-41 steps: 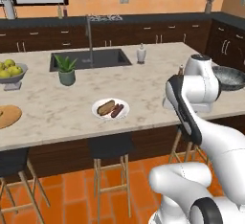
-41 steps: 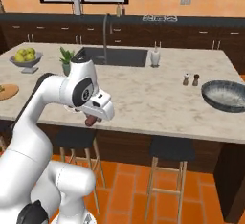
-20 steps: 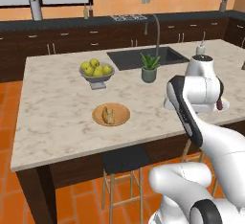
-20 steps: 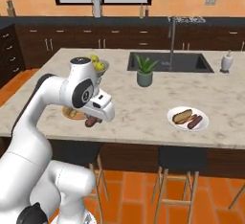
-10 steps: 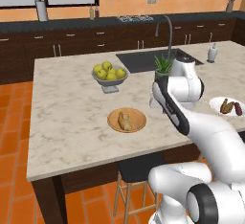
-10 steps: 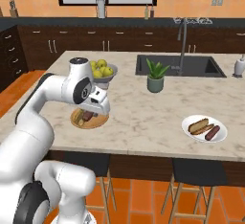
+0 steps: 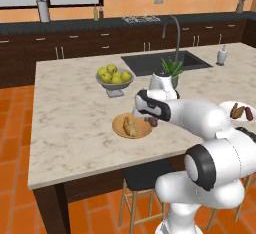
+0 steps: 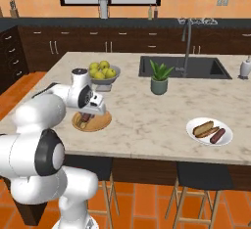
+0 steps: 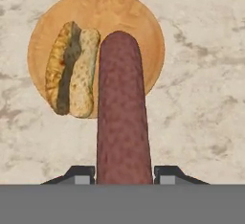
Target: Place one bun and one sausage from the bowl on each plate.
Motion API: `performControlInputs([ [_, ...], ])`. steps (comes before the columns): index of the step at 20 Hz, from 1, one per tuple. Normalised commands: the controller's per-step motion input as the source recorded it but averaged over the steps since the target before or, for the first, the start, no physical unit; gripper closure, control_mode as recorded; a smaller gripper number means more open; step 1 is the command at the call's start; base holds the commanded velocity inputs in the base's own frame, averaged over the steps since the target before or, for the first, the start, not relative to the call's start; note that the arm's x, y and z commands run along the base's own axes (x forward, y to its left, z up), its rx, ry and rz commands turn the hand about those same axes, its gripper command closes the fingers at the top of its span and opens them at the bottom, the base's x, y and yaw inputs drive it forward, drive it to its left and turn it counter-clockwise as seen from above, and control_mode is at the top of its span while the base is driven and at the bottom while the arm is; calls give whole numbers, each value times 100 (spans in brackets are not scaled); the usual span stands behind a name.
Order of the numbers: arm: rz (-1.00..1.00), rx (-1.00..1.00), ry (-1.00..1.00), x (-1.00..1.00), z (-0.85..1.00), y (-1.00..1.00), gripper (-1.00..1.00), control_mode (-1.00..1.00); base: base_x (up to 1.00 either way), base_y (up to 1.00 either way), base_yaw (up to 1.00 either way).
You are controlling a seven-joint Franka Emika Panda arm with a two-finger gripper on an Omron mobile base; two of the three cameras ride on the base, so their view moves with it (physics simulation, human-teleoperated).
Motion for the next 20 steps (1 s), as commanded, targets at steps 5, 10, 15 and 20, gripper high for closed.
performControlInputs([
  [5, 0, 0, 1, 93, -65, 2, 100, -100, 0, 0, 0],
  [10, 0, 0, 0, 66, -64, 1, 100, -100, 0, 0, 0],
  [15, -3, 0, 0, 50, -40, 9, -100, -100, 0, 0, 0],
  [20, -4, 0, -3, -7, -2, 0, -100, -100, 0, 0, 0],
])
